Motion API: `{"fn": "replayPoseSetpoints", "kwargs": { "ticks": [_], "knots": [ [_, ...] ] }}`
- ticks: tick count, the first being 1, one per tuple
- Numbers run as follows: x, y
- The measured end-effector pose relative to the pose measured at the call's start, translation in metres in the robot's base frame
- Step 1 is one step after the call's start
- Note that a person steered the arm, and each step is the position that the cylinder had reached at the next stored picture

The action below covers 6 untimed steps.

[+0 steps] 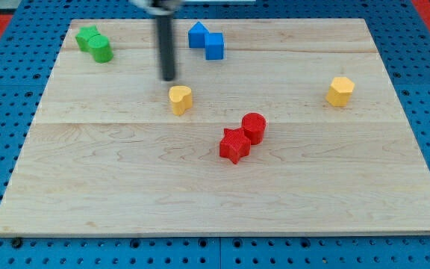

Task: Push yellow heart into yellow hexagon

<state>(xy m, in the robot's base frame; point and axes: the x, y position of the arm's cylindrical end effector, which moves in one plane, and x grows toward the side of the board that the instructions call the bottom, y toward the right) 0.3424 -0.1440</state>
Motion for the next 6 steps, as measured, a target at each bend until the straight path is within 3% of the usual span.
{"fn": "replayPoseSetpoints", "kwargs": {
  "ticks": [1,2,3,4,5,6],
  "knots": [
    [0.043,0.026],
    [0.044,0.113],
    [0.059,0.051],
    [0.072,0.104],
    [0.060,0.189],
    [0.072,0.194]
  ]
}}
